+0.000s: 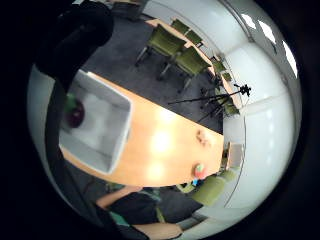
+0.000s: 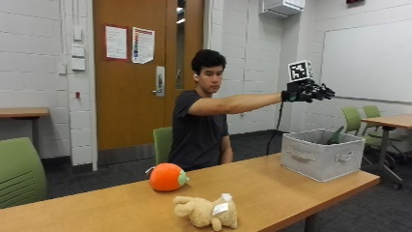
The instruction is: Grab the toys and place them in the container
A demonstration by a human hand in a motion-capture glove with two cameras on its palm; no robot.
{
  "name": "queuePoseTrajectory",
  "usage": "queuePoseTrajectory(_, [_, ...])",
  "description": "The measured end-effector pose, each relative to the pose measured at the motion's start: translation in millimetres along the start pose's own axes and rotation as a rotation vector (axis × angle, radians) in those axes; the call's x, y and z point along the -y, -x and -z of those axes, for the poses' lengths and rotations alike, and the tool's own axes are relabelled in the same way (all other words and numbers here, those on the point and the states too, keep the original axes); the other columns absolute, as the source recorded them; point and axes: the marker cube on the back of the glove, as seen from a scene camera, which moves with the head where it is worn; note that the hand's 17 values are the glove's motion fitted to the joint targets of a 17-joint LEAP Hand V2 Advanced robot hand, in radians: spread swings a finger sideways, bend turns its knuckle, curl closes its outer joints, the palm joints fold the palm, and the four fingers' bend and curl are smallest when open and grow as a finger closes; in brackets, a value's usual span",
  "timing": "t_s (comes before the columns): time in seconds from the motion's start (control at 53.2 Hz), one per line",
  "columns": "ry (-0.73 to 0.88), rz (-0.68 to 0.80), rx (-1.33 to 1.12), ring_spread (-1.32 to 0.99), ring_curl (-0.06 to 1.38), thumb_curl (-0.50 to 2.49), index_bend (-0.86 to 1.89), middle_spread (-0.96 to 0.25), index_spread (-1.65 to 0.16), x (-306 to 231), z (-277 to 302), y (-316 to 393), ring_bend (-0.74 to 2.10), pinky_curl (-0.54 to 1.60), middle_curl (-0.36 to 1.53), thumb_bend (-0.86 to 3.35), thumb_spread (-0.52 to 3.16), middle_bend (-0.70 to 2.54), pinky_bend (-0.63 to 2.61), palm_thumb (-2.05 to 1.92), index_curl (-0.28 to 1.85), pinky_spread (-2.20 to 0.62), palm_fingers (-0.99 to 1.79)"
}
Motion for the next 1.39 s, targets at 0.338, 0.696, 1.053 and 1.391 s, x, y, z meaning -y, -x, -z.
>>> queuePoseTrajectory(0.338, [-0.012,-0.348,-0.144,-0.21,0.27,0.27,0.17,-0.12,-0.36,-83,32,-198,0.73,0.34,0.45,-0.10,0.95,0.35,0.99,-0.12,0.39,-0.03,-0.01])
queuePoseTrajectory(0.696, [0.058,-0.560,-0.140,-0.25,0.26,0.21,0.17,-0.15,-0.38,-165,16,-386,0.73,0.33,0.44,-0.09,0.95,0.35,0.96,-0.12,0.38,-0.06,0.08])
queuePoseTrajectory(1.053, [0.122,-0.702,-0.110,-0.26,0.24,0.18,0.17,-0.15,-0.39,-208,-65,-508,0.67,0.32,0.43,-0.10,0.92,0.33,0.91,-0.13,0.39,-0.05,0.07])
queuePoseTrajectory(1.391, [0.231,-0.786,-0.091,-0.24,0.23,0.17,0.16,-0.16,-0.39,-239,-163,-565,0.62,0.33,0.43,-0.10,0.89,0.32,0.92,-0.13,0.37,-0.02,0.02])
